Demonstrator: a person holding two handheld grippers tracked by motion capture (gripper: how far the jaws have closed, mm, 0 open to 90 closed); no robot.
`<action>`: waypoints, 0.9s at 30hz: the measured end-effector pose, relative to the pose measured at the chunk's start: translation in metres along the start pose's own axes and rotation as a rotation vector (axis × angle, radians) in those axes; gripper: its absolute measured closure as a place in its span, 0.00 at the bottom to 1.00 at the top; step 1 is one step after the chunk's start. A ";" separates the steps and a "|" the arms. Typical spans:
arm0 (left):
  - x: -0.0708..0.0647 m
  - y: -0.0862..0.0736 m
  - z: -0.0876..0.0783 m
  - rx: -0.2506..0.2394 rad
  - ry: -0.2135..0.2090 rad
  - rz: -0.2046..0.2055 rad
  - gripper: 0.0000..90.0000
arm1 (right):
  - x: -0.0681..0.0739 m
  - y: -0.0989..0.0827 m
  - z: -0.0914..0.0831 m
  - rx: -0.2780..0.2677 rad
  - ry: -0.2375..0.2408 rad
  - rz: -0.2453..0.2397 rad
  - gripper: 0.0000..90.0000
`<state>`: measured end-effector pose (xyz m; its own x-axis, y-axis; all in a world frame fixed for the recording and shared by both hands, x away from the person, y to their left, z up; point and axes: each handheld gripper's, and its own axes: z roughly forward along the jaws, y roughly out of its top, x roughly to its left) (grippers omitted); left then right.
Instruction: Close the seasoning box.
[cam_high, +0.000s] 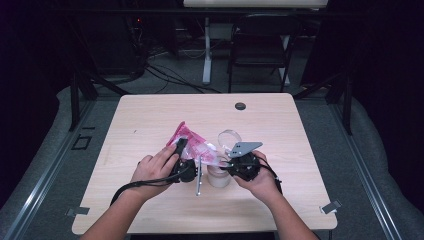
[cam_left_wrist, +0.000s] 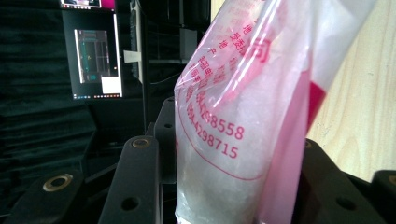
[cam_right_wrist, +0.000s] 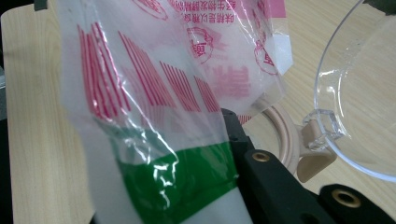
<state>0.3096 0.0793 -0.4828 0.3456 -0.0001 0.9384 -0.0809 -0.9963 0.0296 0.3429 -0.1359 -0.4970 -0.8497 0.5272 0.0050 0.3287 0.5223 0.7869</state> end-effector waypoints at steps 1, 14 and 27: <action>-0.001 0.000 0.000 0.006 -0.005 -0.004 0.70 | 0.000 0.000 0.000 0.002 -0.001 -0.004 1.00; -0.008 -0.005 0.001 0.007 -0.015 -0.034 0.71 | 0.002 0.001 0.002 0.005 -0.001 -0.012 1.00; -0.013 -0.007 0.002 0.013 -0.032 -0.072 0.71 | 0.003 0.001 0.002 -0.002 0.001 -0.013 1.00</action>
<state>0.3076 0.0865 -0.4957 0.3801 0.0689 0.9224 -0.0431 -0.9948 0.0920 0.3416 -0.1330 -0.4972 -0.8544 0.5196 -0.0049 0.3165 0.5279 0.7881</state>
